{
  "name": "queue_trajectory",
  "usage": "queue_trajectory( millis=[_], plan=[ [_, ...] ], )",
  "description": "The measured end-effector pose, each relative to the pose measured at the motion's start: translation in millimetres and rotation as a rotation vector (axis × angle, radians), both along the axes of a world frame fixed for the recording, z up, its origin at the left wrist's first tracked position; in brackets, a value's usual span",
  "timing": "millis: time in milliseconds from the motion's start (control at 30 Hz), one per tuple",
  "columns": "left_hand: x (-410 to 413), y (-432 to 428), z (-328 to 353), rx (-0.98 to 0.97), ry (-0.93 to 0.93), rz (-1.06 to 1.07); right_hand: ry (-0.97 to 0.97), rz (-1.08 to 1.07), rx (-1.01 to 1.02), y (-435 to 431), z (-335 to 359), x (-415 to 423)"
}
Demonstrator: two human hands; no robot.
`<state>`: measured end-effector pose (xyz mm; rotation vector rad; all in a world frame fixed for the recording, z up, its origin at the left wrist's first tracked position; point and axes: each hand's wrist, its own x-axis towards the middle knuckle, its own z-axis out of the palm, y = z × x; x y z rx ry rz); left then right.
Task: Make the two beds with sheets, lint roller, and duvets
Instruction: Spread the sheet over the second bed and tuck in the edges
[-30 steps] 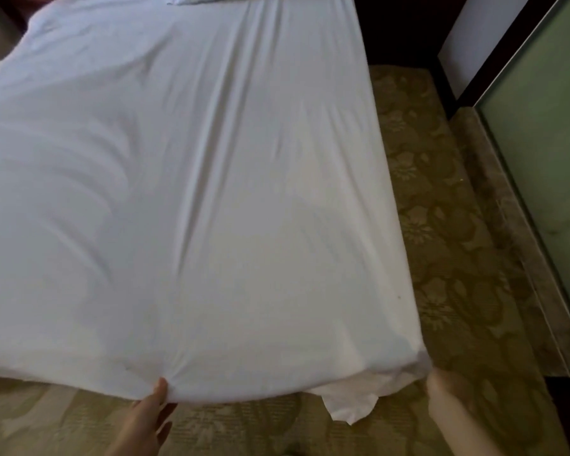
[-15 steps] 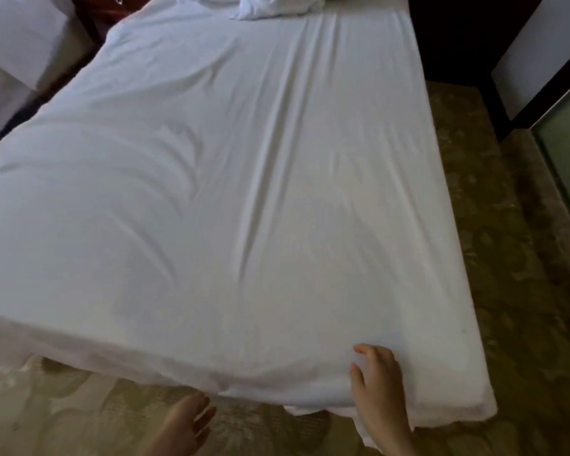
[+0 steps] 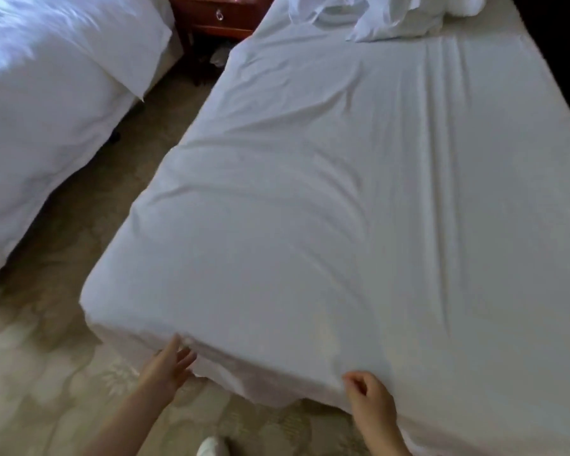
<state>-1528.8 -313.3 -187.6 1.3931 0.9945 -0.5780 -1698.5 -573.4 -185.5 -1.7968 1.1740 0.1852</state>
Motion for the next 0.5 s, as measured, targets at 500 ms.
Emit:
queue_trajectory(
  millis=[500],
  plan=[
    [88.2,102.7,-12.6,0.183,-0.068,0.027,-0.124,-1.052,0.668,162.9,-2.1,112.3]
  ],
)
